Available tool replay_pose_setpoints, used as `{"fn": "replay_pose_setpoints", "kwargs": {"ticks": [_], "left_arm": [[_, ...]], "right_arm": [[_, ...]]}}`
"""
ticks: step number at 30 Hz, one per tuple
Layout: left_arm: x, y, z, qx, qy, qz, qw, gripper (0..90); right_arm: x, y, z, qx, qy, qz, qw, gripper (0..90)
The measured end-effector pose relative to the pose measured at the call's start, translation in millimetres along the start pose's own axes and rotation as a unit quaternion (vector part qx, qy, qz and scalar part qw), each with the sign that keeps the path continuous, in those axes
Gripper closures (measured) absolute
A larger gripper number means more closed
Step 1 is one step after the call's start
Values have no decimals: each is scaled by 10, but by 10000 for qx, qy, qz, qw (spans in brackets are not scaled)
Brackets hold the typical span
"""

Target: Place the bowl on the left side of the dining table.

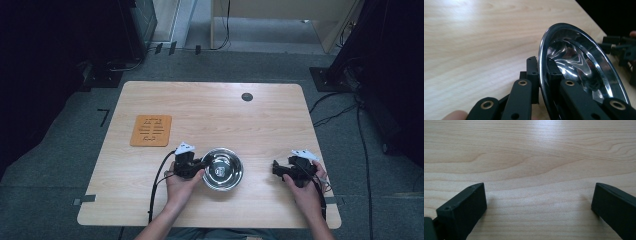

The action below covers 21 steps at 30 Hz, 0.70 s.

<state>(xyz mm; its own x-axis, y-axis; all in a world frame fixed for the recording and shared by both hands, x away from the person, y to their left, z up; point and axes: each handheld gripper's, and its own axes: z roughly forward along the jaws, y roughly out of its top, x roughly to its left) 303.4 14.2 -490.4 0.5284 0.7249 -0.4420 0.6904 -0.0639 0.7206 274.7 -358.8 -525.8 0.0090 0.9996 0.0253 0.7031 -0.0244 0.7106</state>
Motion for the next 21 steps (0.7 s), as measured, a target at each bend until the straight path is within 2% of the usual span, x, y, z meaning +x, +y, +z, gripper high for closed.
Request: {"fn": "replay_pose_setpoints", "kwargs": {"ticks": [3, 6, 10, 15, 18, 21], "left_arm": [[93, 53, -68, -145, 51, -111, 9998, 847], [195, 87, -115, -188, 60, -200, 9996, 847], [313, 153, -212, -291, 192, -119, 9993, 847], [494, 231, -330, -488, 209, -399, 9978, 847], [574, 279, -372, -512, 322, -384, 9974, 847], [644, 327, -421, -626, 346, -482, 9963, 847]], "right_arm": [[0, 0, 0, 2, 0, -2, 10000, 0], [-1, 0, 0, 1, 0, -1, 10000, 0], [0, 0, 0, 2, 0, 0, 10000, 0], [0, -1, 0, 2, -1, 1, 10000, 0], [0, -1, 0, 1, -2, 0, 10000, 0], [8, -3, -1, 0, -34, 34, 10000, 0]]}}
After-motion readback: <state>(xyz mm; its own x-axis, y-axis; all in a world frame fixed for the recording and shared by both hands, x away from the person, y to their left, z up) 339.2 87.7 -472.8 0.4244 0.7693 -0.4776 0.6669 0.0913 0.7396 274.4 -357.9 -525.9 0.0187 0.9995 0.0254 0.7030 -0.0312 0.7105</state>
